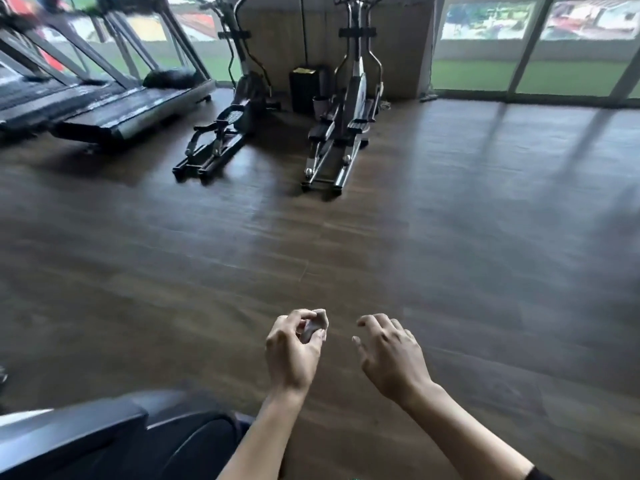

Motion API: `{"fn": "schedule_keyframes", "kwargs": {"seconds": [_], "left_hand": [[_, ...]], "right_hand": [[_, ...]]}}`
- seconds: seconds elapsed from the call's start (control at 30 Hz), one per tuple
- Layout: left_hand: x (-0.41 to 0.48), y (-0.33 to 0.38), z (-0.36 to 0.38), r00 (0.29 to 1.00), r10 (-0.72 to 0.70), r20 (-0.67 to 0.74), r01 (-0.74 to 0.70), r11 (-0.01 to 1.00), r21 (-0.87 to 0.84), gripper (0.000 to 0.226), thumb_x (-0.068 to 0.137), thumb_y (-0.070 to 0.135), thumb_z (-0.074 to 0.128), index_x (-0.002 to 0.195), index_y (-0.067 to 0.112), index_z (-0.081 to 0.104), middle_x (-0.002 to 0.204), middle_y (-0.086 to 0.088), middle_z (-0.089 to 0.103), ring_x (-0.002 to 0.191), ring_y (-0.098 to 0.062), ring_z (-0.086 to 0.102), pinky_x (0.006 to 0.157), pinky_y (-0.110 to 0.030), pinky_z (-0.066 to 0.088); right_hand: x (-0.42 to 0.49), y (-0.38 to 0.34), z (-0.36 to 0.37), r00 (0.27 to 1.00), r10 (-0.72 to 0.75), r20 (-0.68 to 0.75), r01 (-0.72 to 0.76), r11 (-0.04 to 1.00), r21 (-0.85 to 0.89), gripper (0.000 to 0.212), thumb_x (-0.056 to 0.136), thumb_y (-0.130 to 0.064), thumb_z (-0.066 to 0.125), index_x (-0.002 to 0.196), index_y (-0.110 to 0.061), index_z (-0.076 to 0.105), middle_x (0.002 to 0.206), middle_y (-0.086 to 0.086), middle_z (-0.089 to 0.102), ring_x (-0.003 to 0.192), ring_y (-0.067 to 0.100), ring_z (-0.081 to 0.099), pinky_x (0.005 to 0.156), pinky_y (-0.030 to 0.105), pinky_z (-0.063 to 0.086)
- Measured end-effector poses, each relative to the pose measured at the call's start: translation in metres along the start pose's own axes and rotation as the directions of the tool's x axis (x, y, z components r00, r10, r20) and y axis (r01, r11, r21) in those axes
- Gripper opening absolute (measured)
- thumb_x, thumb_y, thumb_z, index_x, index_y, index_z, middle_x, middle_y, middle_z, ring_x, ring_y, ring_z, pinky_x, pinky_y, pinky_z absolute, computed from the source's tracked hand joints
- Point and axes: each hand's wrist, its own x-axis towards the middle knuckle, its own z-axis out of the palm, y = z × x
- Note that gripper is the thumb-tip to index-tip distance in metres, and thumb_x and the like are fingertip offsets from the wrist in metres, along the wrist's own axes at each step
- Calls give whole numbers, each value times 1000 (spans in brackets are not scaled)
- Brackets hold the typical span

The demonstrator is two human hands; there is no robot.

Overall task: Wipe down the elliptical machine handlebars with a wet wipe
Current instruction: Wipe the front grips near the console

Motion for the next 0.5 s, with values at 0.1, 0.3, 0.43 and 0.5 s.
{"fn": "schedule_keyframes", "kwargs": {"seconds": [0.1,0.3,0.43,0.5], "left_hand": [[71,-11,15,999,-39,-30,39,999,5,33,62,8,86,86,23,71,82,7,63,71,-12,62,70,-11,39],[200,-53,32,979,-131,-159,139,990,40,32,62,8,85,88,20,71,87,3,66,80,-16,63,74,-12,37],[294,-89,26,924,-218,-315,246,968,53,32,61,9,86,87,21,71,85,3,65,79,-17,62,73,-13,38],[327,-103,15,894,-276,-354,317,946,62,31,63,11,85,88,22,72,85,4,64,80,-16,62,72,-19,42]], "right_hand": [[82,-12,-1,999,-40,-7,40,999,17,33,97,-41,43,124,-25,51,128,-6,53,118,18,48,96,31,37],[239,-48,28,980,-185,71,186,983,2,33,96,-42,44,124,-26,52,128,-7,53,119,17,48,96,30,37],[354,-97,53,918,-367,148,372,928,-5,33,96,-42,42,124,-26,51,128,-6,52,119,17,48,96,30,37],[400,-127,59,878,-445,177,452,892,-1,33,96,-42,42,123,-25,51,127,-5,53,118,18,49,95,31,39]]}}
